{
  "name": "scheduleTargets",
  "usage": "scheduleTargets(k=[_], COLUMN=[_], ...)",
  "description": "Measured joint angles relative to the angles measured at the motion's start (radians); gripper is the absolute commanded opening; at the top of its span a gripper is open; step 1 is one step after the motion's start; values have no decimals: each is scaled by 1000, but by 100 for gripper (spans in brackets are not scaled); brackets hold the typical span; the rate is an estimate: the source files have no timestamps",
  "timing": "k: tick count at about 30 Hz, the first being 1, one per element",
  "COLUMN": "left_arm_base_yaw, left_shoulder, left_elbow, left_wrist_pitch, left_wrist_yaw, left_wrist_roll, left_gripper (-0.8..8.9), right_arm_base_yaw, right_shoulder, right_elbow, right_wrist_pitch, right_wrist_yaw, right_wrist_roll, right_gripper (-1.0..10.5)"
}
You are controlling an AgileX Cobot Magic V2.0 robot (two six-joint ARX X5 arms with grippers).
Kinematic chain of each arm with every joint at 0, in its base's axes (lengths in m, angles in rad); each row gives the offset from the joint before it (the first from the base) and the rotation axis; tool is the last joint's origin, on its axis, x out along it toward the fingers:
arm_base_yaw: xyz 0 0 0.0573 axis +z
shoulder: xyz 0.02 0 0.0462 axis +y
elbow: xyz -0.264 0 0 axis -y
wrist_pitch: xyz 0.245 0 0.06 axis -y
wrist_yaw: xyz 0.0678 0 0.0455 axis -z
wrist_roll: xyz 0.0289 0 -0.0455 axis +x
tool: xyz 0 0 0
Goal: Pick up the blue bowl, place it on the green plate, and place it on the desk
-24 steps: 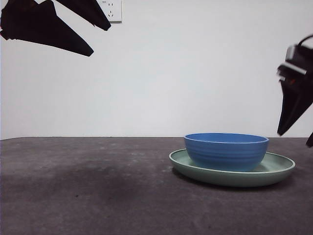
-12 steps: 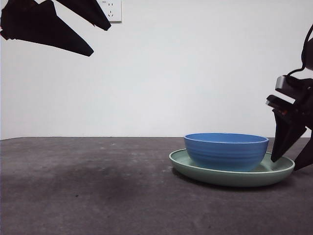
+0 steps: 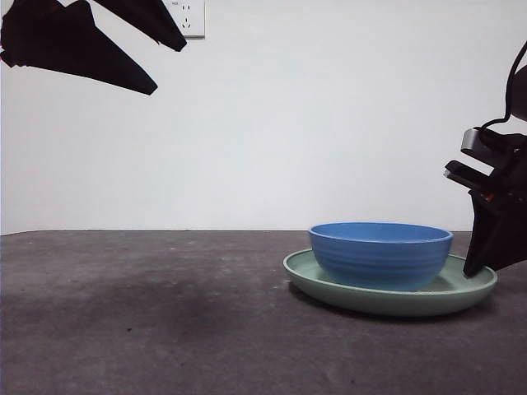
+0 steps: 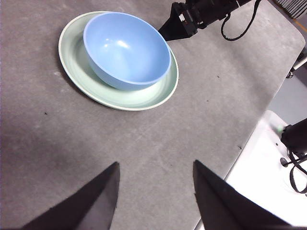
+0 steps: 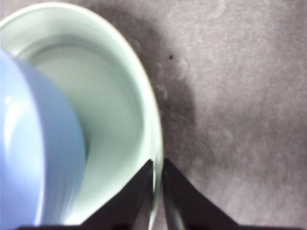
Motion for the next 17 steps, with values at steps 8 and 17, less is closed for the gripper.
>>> scheduleTargets(k=[8, 17], left_arm_base_yaw=[0, 0], left_shoulder=[0, 0], left_elbow=[0, 0], left_wrist_pitch=[-4, -4], left_wrist_yaw=[0, 0], left_wrist_roll=[0, 0], left_gripper=[249, 249], right_arm_base_yaw=[-2, 4], right_shoulder=[0, -89], right_elbow=[0, 1], right_wrist_pitch=[31, 41], right_wrist_yaw=[-37, -81], right_wrist_roll=[30, 77], right_gripper=[12, 12])
